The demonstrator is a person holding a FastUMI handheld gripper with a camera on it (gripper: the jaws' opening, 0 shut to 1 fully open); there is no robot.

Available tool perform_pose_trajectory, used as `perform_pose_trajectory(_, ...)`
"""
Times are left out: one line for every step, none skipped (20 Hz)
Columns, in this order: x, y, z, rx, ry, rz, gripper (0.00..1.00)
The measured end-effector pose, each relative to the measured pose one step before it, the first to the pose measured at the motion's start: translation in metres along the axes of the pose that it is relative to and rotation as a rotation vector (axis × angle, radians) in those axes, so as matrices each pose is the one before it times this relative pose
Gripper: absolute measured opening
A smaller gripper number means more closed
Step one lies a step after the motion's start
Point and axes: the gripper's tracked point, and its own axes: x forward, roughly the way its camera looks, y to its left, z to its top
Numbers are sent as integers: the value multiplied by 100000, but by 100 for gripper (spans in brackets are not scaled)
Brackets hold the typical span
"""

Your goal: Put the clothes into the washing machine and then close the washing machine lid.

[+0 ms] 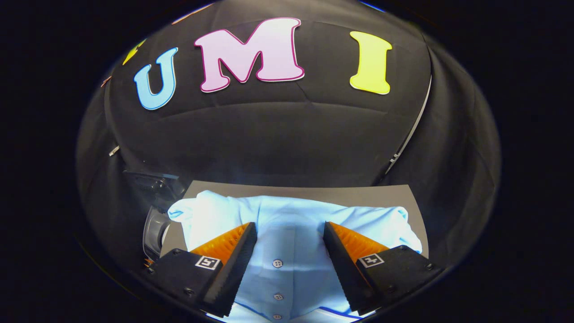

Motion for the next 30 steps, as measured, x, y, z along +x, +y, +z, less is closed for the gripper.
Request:
perform_pose_trajectory(56, 19, 88, -1724, -627, -64, 83)
perform_pose_trajectory(-126, 402, -49, -929, 400, 1228, 83)
perform_pose_trajectory(-162, 151, -131, -1374, 237, 33, 68)
perform_pose_trajectory(-5, -56, -24, -1234, -309, -450, 54)
perform_pose_trajectory(-121, 96, 87, -380, -359, 831, 53)
perform_pose_trajectory(194, 146, 48, 2428, -785, 778, 53)
perform_pose_trajectory(-400, -58, -108, 2005, -797, 985, 20)
perform_pose_trajectory(291, -54, 80, 2132, -295, 909, 20)
perform_pose_trajectory(-306, 123, -133, 666, -126, 590, 11)
perform_pose_trajectory(-170, 113, -145, 116, 341, 710, 11)
perform_pose_trajectory(-275, 230, -61, 839, -76, 1225, 11)
perform_pose_trajectory(-301, 285, -101, 1689, -356, 1492, 11)
perform_pose_trajectory(-189, 266, -89, 2256, -596, 1311, 10)
perform_pose_trajectory(-401, 232, -301, 1020, -133, 903, 10)
perform_pose_trajectory(-427, 312, -136, 115, -356, 660, 10)
perform_pose_trajectory(-546, 400, 18, -137, -577, 796, 10)
perform_pose_trajectory(-580, 563, 87, -20, -602, 840, 10)
perform_pose_trajectory(-604, 564, 83, -103, -646, 1295, 10)
perform_pose_trajectory(-761, 774, 353, 9, -1184, 1292, 10)
perform_pose_trajectory(-837, 741, 455, -432, -1521, 852, 10)
perform_pose_trajectory(-668, 830, 576, -934, -1874, 710, 10)
perform_pose_trajectory(-717, 1081, 496, -879, -1960, 1251, 10)
perform_pose_trajectory(-584, 1161, 416, -1067, -1504, 1345, 10)
perform_pose_trajectory(-466, 1285, 565, -1235, -1798, 1363, 10)
perform_pose_trajectory(-383, 1305, 591, -956, -1849, 1417, 10)
perform_pose_trajectory(-309, 1462, 650, -904, -1588, 1592, 10)
perform_pose_trajectory(-212, 1498, 525, -1051, -1453, 1790, 10)
perform_pose_trajectory(-124, 1540, 424, -1110, -992, 1878, 10)
perform_pose_trajectory(32, 1470, 311, -984, -486, 1741, 10)
perform_pose_trajectory(139, 1485, 280, -577, -472, 1629, 10)
